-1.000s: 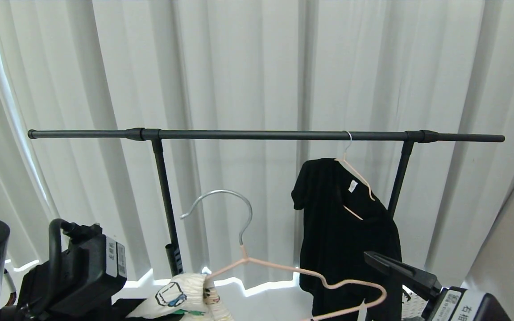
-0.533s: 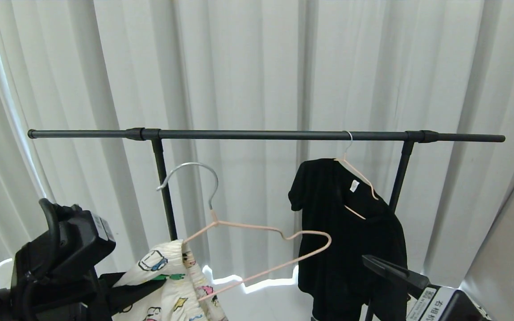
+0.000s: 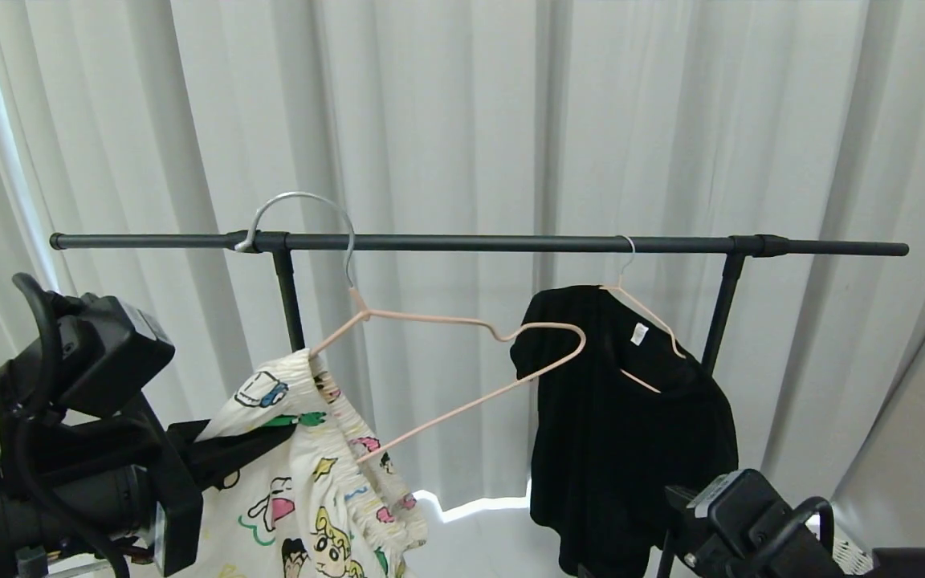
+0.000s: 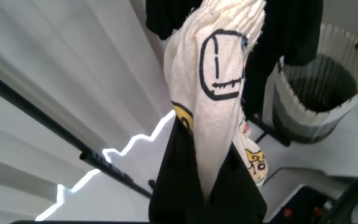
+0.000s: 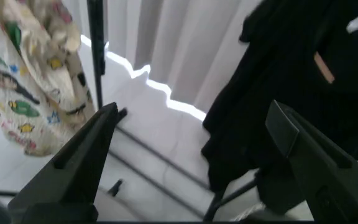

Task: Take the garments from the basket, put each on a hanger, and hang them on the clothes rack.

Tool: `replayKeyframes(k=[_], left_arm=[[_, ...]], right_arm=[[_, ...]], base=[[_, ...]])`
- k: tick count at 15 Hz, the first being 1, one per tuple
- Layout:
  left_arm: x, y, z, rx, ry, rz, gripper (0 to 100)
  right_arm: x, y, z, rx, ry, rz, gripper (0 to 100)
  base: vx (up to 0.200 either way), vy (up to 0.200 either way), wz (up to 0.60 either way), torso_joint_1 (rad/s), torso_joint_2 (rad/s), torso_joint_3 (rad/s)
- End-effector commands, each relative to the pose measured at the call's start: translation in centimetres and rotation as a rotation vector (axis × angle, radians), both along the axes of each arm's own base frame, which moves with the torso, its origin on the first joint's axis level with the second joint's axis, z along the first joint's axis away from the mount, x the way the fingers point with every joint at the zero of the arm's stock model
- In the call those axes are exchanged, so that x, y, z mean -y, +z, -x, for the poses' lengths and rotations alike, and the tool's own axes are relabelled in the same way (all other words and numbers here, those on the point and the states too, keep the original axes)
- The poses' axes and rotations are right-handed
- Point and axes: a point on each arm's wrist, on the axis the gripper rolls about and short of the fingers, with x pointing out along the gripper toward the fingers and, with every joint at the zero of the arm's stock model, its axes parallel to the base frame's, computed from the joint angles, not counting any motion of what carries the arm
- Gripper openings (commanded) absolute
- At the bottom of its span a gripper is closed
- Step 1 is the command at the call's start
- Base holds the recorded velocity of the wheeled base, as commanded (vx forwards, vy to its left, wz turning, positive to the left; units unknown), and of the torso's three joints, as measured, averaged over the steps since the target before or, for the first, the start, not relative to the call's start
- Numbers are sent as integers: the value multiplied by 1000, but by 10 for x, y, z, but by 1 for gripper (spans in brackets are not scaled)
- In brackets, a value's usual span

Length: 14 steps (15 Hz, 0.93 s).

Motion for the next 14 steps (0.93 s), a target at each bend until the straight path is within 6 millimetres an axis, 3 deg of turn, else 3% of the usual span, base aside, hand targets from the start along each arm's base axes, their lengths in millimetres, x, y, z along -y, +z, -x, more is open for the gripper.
replayKeyframes(k=[1, 5, 11, 14], left_arm=[[2, 7, -4, 3, 10, 28, 0], [3, 12, -6, 16, 2, 35, 0], [12, 18, -5, 9, -41, 68, 0], [13, 24, -4, 28, -52, 78, 0]], right_arm=[[-7, 9, -2, -62, -1, -53, 100], [-22, 13, -7, -211, -24, -131, 100], [-44, 4, -19, -278, -36, -172, 100], [-81, 17, -34, -254, -20, -261, 100]], base=[[0, 0, 0, 0, 0, 0], [0, 0, 0, 0, 0, 0], [0, 0, 0, 0, 0, 0], [0, 0, 0, 0, 0, 0]])
